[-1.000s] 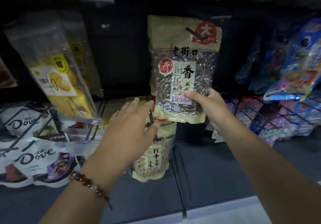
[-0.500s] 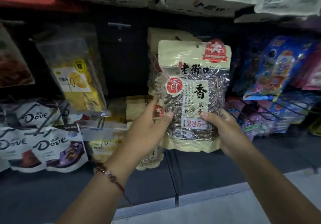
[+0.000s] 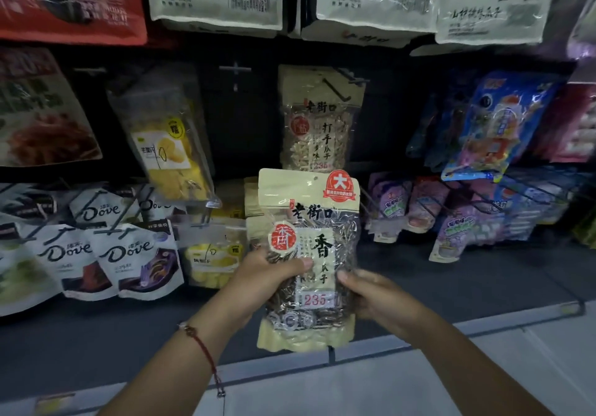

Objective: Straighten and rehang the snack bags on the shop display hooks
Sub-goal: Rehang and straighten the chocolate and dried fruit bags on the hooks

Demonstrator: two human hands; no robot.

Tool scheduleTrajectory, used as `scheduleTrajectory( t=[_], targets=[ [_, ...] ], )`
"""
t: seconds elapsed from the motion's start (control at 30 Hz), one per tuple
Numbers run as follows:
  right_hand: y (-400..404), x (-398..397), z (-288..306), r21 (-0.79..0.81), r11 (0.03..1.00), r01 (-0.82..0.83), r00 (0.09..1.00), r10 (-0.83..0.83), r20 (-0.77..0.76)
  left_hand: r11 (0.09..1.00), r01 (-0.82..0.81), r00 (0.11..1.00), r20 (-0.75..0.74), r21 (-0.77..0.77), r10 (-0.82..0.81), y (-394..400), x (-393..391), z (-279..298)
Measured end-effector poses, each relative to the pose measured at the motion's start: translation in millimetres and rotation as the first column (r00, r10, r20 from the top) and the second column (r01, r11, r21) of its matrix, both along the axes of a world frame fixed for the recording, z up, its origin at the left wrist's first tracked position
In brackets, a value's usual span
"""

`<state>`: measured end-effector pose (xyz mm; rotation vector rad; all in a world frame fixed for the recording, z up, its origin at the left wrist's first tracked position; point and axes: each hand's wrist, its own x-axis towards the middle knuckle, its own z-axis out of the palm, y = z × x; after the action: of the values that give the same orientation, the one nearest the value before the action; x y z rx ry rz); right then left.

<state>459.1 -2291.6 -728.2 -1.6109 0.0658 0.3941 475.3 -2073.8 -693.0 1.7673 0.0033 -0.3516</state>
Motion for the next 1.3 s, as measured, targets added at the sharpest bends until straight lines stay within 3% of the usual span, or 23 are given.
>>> scheduleTrajectory(
  t=[0.13,0.2,0.27,0.33,0.4,0.47,0.8,1.03,1.1,1.3],
  targets=[
    [7.7,15.8,-4.4,-0.098,0.991,0.089,0.996,-0.089,0.002,0.991,-0.129,0.985,0.125,0.043,0.122,25.6,2.1,-1.8],
    [16.3,26.9,-10.5,-0.229,0.964,0.137,0.990,-0.129,0.050,0.981,-0.187,0.968,0.178,0.057,0.175,39.8,6.7,-4.6],
    [23.5,40.8,-22.3,-0.445,0.882,0.158,0.984,-0.104,0.143,0.969,-0.239,0.955,0.195,0.067,0.222,53.3,11.9,-7.4],
    [28.8,57.6,-37.4,-0.645,0.751,0.140,0.970,0.025,0.241,0.955,-0.287,0.943,0.200,0.079,0.267,66.1,17.9,-10.2],
    [34.6,75.9,-52.9,-0.741,0.657,0.136,0.952,0.120,0.281,0.942,-0.318,0.933,0.207,0.102,0.293,77.6,22.5,-13.1],
    [39.8,95.3,-67.9,-0.760,0.633,0.146,0.947,0.134,0.293,0.936,-0.328,0.932,0.203,0.126,0.300,87.4,24.6,-15.7],
    [44.1,154.7,-111.7,-0.560,0.785,0.264,0.959,-0.151,0.240,0.931,-0.332,0.936,0.179,0.152,0.304,112.0,35.7,-26.8],
    [55.1,178.7,-129.6,-0.145,0.916,0.373,0.928,-0.364,0.086,0.941,-0.316,0.942,0.153,0.119,0.297,109.7,45.9,-34.2],
    [59.6,179.0,-128.8,-0.061,0.925,0.375,0.927,-0.372,0.056,0.939,-0.322,0.941,0.150,0.120,0.303,109.9,48.8,-35.4],
    [56.2,169.4,-123.0,-0.007,0.947,0.323,0.946,-0.322,0.031,0.938,-0.327,0.939,0.155,0.117,0.308,105.4,49.2,-35.1]
  ],
)
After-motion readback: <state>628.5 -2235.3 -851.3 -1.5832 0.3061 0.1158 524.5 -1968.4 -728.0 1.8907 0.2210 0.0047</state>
